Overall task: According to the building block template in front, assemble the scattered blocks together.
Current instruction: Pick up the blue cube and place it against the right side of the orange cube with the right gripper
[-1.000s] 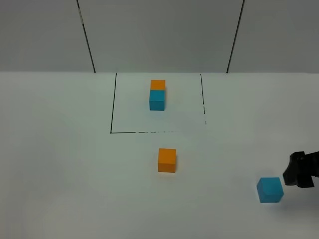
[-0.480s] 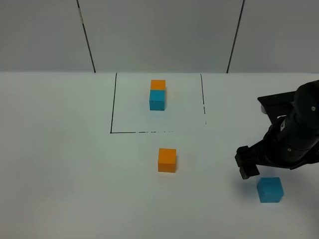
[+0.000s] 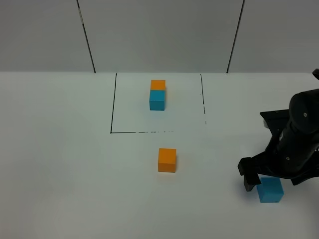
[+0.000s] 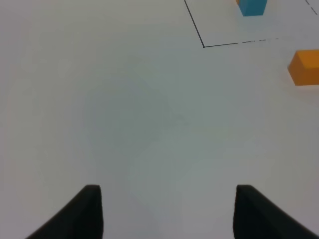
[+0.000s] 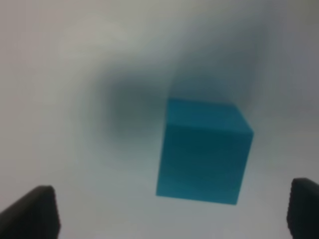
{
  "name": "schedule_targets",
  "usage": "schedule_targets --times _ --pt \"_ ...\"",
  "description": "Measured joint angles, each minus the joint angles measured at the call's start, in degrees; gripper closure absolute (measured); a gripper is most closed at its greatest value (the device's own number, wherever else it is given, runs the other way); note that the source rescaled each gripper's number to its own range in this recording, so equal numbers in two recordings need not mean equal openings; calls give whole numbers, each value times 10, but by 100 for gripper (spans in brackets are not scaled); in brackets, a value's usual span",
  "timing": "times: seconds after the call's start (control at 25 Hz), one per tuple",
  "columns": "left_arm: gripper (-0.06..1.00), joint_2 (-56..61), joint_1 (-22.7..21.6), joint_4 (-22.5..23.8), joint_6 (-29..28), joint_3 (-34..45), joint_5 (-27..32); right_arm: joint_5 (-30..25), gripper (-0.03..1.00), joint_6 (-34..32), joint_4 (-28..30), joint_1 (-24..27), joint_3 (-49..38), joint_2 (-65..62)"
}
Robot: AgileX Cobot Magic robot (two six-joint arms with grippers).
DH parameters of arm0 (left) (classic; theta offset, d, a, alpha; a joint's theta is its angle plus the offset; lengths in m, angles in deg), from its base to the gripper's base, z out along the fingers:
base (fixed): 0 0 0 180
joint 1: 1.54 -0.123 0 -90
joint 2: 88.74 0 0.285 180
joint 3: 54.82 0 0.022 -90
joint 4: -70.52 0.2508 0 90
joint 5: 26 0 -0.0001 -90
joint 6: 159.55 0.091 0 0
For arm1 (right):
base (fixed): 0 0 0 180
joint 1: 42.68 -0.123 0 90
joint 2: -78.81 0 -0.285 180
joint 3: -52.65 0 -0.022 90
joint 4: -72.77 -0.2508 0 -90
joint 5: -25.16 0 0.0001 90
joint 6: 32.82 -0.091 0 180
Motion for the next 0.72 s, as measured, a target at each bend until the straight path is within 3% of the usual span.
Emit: schedule_targets --times 0.24,0.72 --pt "71 0 0 0 0 0 0 46 15 11 -14 14 -31 0" --pt "71 0 0 0 0 0 0 77 15 15 -19 21 -32 45"
